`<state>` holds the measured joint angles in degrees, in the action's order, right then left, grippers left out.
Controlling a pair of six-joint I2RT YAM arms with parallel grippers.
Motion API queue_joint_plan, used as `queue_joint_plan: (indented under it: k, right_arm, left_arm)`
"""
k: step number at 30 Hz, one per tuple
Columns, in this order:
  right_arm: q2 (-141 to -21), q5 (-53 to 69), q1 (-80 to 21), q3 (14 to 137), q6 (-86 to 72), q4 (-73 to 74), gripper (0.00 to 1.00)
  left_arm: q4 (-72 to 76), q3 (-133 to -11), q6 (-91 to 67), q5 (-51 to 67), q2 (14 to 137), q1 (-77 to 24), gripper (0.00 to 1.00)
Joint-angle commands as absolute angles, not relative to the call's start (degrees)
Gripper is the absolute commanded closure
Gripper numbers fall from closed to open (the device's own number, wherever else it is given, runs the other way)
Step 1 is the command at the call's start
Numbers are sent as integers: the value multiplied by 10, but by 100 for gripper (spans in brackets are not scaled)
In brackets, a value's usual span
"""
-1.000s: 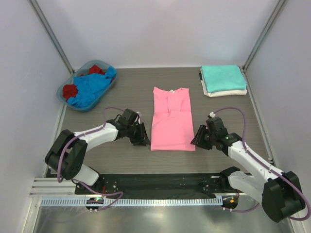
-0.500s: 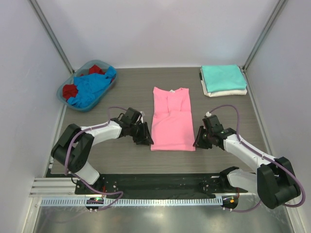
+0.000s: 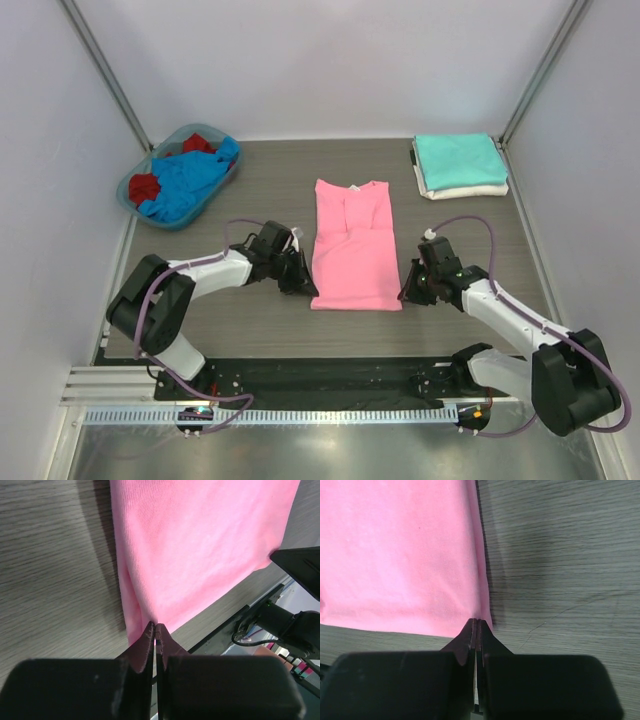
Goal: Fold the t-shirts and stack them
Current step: Fold the tshirt
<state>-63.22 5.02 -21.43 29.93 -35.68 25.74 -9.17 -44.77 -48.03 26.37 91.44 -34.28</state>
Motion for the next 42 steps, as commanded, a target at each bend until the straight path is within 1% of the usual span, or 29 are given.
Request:
queue_joint_plan:
  k: [1,5,15,18,19,20,23,26,28,34,38,42]
  right_arm:
    - [-613,50,-216,300,-366,253,99]
    - [-601,44,-217,291,-383,273,99]
    - [-576,2,-217,243,-428,283,99]
    - [-577,7,-216,243,-426,282,99]
    - [-579,13,-217,245,-425,281,99]
    - [-580,15,-217,247,-425,279,98]
    - [-581,18,-217,252,-427,284,94]
    - [-577,18,-217,255,-426,287,93]
    - [-577,20,-217,254,-425,287,92]
    - [-574,19,-217,257,-421,286,93]
    - [-575,15,-217,258,-418,286,94]
    - [-573,19,-217,256,-417,283,94]
  left_arm:
    - [-68,-440,-490,279,885,-347,100]
    - [-68,-420,-500,259,867,-352,100]
    - [-43,-395,-509,251,890,-367,99]
    - [-45,-396,-512,247,893,-367,96]
    - [-50,-399,-512,240,891,-367,91]
    - [-62,-408,-511,231,886,-367,79]
    - [-126,-448,-489,186,871,-367,72]
    - [-190,-498,-449,125,875,-364,66]
    - [-227,-557,-413,92,898,-357,64]
    - [-234,-667,-335,81,982,-328,62]
    - [-221,-696,-336,114,1032,-300,64]
    - [-214,-732,-323,127,1067,-295,64]
